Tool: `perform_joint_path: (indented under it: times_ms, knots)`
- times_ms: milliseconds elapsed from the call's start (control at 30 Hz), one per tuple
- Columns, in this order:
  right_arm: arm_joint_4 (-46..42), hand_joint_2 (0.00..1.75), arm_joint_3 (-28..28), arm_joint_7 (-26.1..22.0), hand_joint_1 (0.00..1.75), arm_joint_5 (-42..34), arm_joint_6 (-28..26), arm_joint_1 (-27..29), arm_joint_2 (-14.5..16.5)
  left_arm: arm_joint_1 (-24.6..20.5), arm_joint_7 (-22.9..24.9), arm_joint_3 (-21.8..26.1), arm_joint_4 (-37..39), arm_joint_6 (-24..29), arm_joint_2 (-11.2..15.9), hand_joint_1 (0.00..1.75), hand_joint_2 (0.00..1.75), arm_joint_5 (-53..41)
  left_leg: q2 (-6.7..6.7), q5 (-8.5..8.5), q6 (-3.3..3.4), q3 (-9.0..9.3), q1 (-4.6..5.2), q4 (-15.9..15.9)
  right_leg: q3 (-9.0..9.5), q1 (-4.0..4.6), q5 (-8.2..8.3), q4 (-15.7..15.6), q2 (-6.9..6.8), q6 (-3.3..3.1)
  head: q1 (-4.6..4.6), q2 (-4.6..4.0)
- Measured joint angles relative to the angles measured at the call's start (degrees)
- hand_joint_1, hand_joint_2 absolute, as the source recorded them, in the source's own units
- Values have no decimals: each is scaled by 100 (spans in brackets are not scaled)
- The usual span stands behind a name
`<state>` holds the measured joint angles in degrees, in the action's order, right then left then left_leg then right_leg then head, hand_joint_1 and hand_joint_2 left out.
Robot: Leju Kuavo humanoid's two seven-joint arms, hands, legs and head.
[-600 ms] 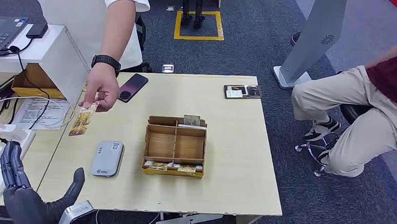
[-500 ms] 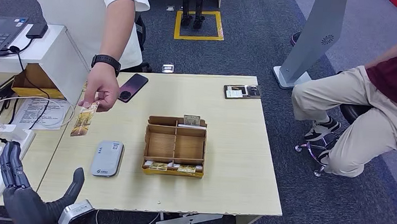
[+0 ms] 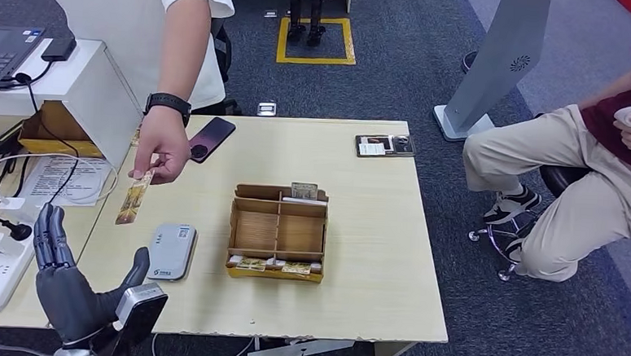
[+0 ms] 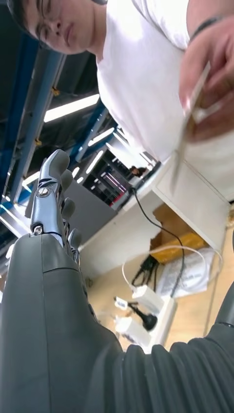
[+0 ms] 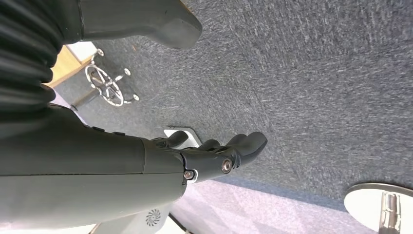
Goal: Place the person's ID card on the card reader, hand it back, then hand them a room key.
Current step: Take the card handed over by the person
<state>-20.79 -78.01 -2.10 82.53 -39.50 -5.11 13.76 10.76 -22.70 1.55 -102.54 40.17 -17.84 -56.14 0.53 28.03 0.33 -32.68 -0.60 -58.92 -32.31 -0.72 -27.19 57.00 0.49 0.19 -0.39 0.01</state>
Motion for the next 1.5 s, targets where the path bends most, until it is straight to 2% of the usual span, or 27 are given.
perform_joint_path:
  times_ms: [233,567,700,1500]
  knots:
    - [109,175,31,-2,0,103,0,-30,-66,-688,167,202,498,0,101,0,175,-329,-1,-2,0,1,0,0,-1,0,3,1,1,-3,-1,-1]
    - [223,175,123,-9,0,145,0,-52,-130,-1125,279,410,981,0,127,0,175,-349,-3,-1,-1,0,0,0,-4,0,2,0,3,-3,0,-1]
    - [247,175,132,-9,0,144,0,-52,-144,-1176,281,424,1047,0,128,175,175,-329,-3,-1,-1,-1,0,0,-4,0,2,1,3,-3,-1,-1]
    - [391,175,145,-60,0,91,0,-62,-204,-1295,187,424,1189,0,130,175,175,-142,-3,-1,-1,-1,0,0,-4,0,2,1,3,-3,-1,-1]
